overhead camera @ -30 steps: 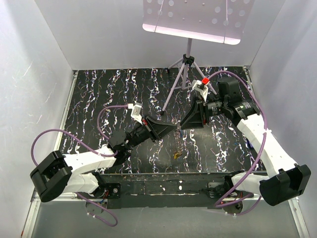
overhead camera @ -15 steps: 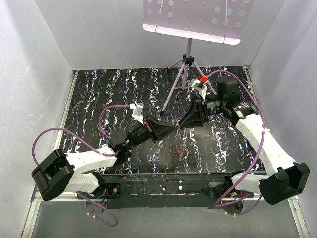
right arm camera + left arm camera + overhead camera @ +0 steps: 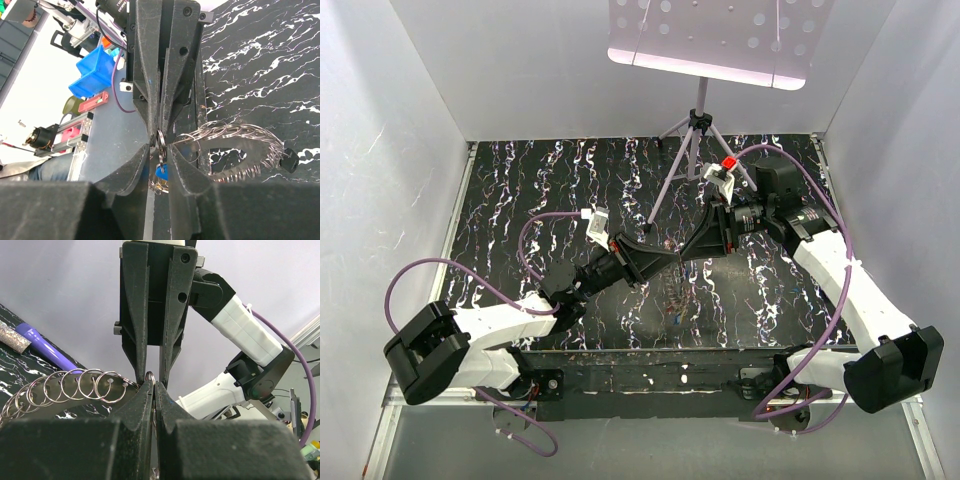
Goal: Put the keys on the keyring
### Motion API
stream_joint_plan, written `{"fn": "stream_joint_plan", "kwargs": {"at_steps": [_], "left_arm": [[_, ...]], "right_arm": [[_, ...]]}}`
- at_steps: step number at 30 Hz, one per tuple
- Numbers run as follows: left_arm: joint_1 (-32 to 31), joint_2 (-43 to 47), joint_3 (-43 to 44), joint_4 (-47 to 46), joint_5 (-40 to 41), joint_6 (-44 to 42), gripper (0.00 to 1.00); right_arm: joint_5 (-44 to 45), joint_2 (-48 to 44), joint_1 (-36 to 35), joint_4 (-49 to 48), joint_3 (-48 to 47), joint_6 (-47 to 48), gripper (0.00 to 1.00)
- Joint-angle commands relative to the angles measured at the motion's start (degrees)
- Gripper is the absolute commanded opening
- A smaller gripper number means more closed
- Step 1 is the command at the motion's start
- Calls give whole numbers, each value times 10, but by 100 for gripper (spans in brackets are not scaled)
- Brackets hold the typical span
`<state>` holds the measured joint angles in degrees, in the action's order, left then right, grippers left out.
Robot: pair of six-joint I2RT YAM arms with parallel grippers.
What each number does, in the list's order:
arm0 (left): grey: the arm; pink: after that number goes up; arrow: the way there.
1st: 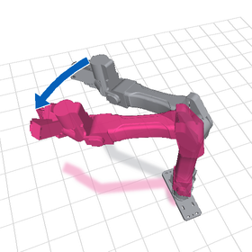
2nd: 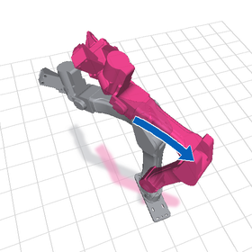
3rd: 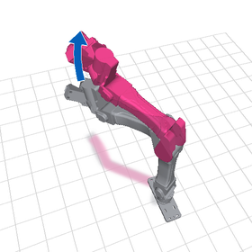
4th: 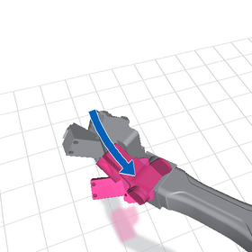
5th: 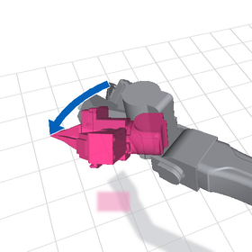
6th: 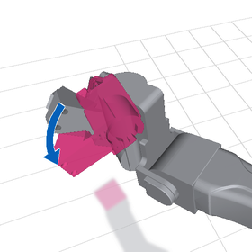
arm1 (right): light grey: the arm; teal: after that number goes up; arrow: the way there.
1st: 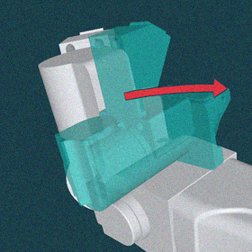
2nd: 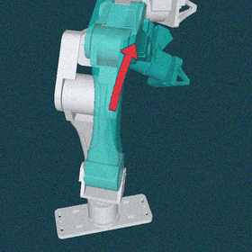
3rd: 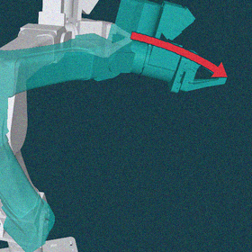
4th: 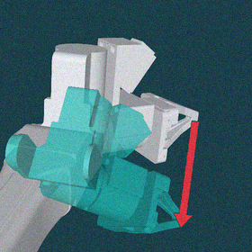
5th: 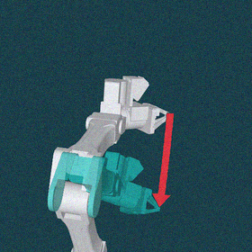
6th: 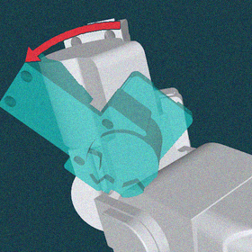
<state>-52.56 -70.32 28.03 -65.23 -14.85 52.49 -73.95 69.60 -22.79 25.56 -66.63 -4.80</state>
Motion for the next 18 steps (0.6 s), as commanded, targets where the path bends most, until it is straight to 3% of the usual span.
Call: {"fn": "stream_joint_plan", "kwargs": {"at_steps": [1, 7, 12, 13, 14, 18], "left_arm": [[4, 16, 19, -34, 15, -7, 0], [4, 24, 19, -19, 18, -12, 0], [22, 45, 16, 42, 9, -1, 0], [31, 56, 18, 63, -4, 3, 4], [44, 71, 19, 96, -17, 8, 16], [108, 146, 48, 248, -111, 12, 46]], "right_arm": [[-18, -9, -7, -25, 4, -12, 25], [-23, -7, -9, -27, 4, -7, 3], [-11, -7, -8, 9, -7, 25, 1], [-6, -7, -8, 24, -10, 39, 1], [-2, -6, -8, 37, -14, 46, 1], [6, 0, -9, 94, -24, 109, 1]]}}
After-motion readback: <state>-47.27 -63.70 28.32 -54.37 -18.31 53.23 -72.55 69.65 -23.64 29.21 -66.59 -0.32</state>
